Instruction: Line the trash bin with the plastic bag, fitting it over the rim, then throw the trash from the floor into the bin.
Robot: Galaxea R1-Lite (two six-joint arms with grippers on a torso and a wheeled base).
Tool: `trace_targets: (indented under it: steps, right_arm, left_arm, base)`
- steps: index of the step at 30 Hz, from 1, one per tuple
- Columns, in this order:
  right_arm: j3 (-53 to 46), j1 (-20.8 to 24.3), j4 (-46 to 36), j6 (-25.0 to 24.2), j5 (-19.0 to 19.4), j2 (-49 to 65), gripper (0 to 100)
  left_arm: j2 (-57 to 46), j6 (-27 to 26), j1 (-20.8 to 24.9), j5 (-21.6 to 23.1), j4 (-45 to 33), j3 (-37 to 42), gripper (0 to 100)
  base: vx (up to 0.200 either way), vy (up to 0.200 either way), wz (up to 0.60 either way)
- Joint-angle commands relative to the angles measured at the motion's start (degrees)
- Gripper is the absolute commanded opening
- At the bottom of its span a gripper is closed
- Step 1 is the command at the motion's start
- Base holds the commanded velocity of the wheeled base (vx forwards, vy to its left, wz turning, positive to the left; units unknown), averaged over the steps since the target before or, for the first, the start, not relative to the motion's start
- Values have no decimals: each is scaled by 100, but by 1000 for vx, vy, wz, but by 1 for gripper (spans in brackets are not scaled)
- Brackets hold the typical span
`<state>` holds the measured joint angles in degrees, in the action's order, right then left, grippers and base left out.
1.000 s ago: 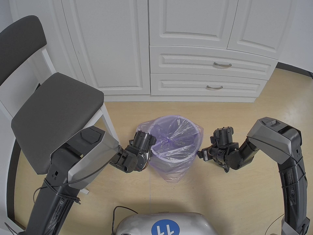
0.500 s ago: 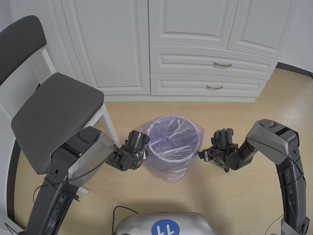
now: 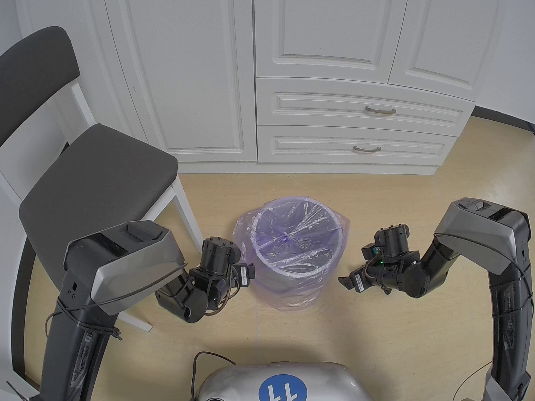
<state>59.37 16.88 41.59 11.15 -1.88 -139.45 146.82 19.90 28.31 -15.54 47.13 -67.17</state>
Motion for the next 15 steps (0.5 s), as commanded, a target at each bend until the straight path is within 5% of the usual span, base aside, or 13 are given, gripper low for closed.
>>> trace_targets:
  steps: [1, 15]
  right_arm:
    - [-848, 359, 516, 414, 416, 506, 100]
    - [-189, 1071, 1009, -685, 205, -610, 100]
  left_arm:
    - [-541, -504, 79, 412, 1035, 1250, 100]
    - [-497, -478, 307, 359, 1861, 1575, 100]
  base:
    - [0, 0, 0]
    - [0, 0, 0]
